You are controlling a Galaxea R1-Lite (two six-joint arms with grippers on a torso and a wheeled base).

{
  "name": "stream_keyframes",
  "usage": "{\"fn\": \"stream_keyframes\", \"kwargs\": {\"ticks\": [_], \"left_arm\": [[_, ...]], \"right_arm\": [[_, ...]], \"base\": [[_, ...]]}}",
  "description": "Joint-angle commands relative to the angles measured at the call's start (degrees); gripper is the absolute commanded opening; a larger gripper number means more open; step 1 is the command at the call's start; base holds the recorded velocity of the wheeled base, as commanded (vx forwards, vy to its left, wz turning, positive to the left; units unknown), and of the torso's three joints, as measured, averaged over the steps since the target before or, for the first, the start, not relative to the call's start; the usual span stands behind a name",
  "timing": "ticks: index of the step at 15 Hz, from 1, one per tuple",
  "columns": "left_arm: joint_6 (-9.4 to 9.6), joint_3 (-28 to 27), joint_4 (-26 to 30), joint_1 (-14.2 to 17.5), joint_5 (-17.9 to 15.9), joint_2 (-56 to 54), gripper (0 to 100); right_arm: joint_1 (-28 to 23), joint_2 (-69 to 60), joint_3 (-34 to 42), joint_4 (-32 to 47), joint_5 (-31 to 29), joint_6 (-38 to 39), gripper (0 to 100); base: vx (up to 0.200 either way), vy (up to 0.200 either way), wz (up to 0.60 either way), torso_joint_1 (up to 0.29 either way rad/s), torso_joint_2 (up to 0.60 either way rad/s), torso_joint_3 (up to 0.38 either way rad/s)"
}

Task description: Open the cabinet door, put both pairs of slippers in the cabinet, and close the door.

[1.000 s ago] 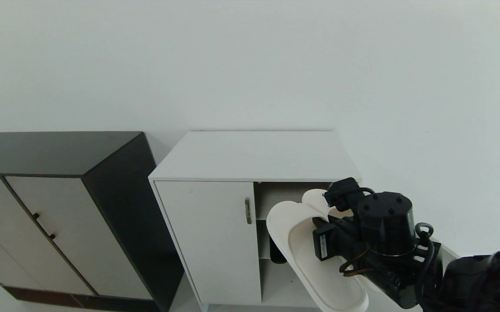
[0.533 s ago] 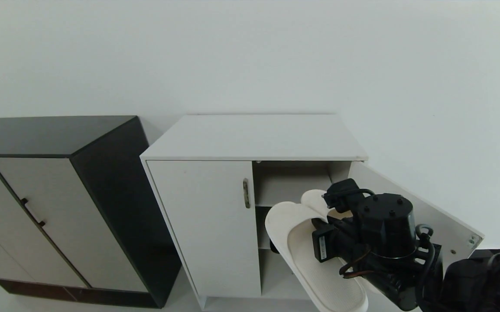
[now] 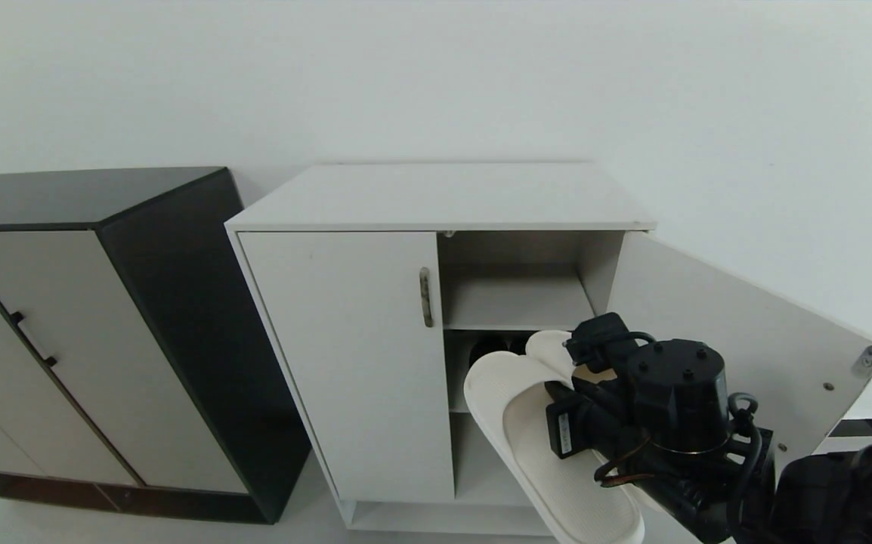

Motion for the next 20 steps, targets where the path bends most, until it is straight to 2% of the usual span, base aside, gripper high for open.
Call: {"fn": "stream_keyframes", "kwargs": {"ticks": [1,13,20], "left_arm": [[-0.01,0.00,-0.02,0.02,-0.02,0.08,0],[-0.01,0.00,-0.02,0.02,-0.02,0.08,0],[-0.01,0.00,-0.02,0.02,-0.02,0.08,0]], "right_arm": [[0.02,0.08,0.20,-0.09,-0.01,-0.09,0],[0.02,0.34,0.82,-0.97,-0.01,-0.27,0],[-0.07,0.96,0.73,-1.41,-0.01,-2.47,0]], "base": [[0.000,0.000,0.00,-0.159,0.47,0.330],[0.000,0.000,0.00,-0.090,0.45,0.366],[0.000,0.000,0.00,-0.001,0.07,0.064]]}}
